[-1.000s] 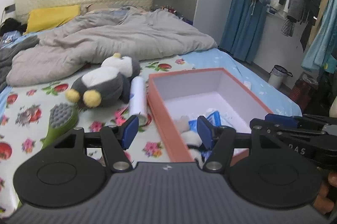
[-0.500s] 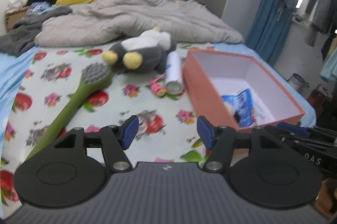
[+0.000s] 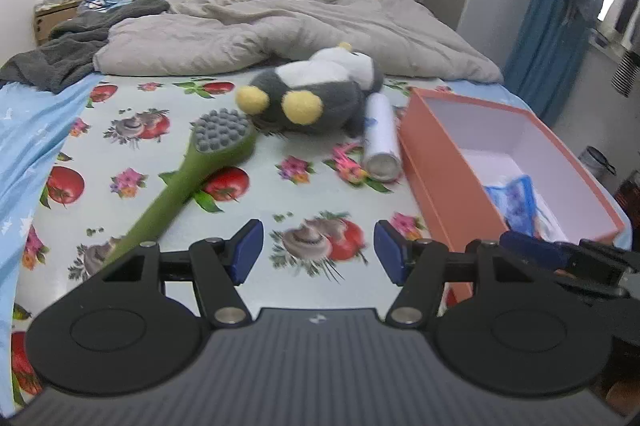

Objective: Organize soft objects
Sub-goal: 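Move the right gripper back toward the pink-feathered toy ball beside the spray can, then grasp the pink-feathered toy ball with the right gripper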

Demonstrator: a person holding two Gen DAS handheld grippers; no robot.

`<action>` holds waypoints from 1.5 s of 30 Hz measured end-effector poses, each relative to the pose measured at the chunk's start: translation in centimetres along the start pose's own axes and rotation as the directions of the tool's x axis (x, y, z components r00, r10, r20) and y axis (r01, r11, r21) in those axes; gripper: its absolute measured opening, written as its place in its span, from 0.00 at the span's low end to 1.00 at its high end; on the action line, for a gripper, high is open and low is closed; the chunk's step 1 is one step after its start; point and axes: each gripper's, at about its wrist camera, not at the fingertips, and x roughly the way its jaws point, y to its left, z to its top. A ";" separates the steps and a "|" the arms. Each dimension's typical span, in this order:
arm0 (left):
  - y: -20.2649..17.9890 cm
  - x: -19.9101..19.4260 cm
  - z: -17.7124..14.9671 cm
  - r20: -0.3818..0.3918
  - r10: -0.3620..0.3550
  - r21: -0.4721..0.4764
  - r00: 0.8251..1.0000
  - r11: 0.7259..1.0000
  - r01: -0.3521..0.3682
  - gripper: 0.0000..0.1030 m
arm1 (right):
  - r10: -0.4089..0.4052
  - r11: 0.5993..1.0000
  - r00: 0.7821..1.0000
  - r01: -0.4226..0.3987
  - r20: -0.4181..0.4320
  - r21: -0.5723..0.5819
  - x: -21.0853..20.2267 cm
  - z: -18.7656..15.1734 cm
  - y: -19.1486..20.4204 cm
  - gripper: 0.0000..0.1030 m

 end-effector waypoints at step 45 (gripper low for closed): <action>6.7 14.3 0.3 -0.098 0.076 -0.063 0.992 0.995 -0.082 0.67 | -0.127 0.983 0.989 0.136 -0.073 0.127 26.1 1.3 -1.9 0.35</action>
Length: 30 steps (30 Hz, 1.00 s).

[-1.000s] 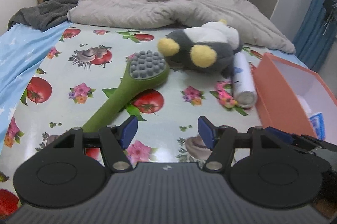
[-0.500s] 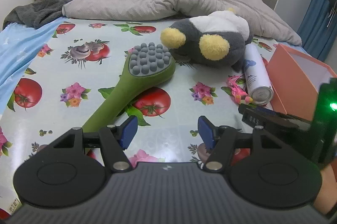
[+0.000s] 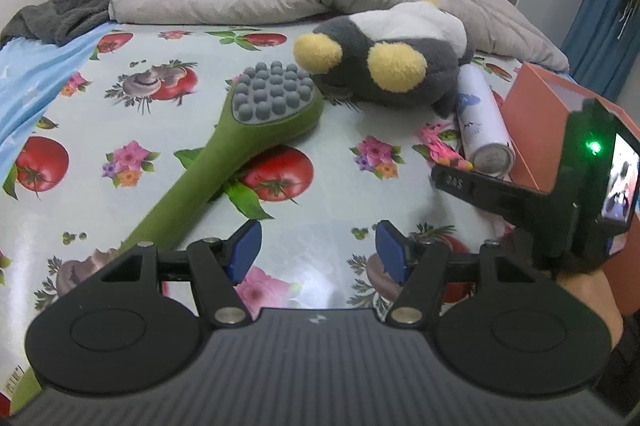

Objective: Organize soft objects
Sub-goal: 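Grasp the pink-feathered toy ball with the right gripper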

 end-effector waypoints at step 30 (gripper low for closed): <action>-0.5 -6.2 -2.5 0.021 -0.017 -0.017 1.000 1.000 0.017 0.67 | 0.088 0.994 0.996 -0.090 -0.033 -0.066 -9.1 -2.5 0.3 0.30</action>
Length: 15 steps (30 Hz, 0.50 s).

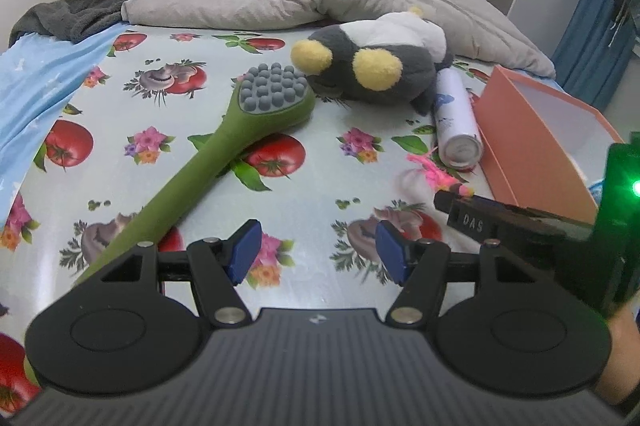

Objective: Organize soft objects
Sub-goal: 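Grasp the pink-feathered toy ball with the right gripper, then lift the toy ball with the right gripper and carry it over the pink box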

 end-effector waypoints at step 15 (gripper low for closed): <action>-1.3 -5.8 -3.6 0.011 -0.026 0.032 1.000 0.999 0.026 0.67 | 0.094 0.994 0.996 -0.094 -0.005 -0.061 -10.6 -3.2 2.1 0.30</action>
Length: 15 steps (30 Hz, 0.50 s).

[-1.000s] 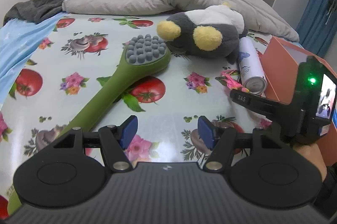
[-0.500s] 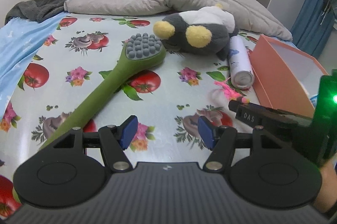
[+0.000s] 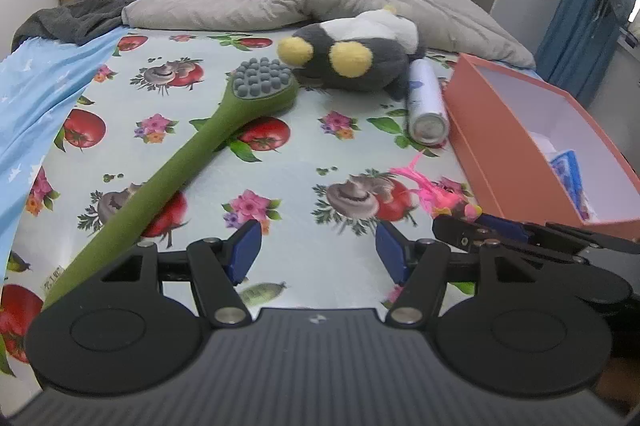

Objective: Organize soft objects
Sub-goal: 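Lift the toy ball with the right gripper and carry it over the pink box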

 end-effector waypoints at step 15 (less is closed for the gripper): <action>-3.2 -3.4 -1.1 0.016 -0.053 0.049 0.998 0.997 0.052 0.67 | -0.064 0.998 0.997 0.063 0.049 0.028 -6.3 -1.1 -1.5 0.30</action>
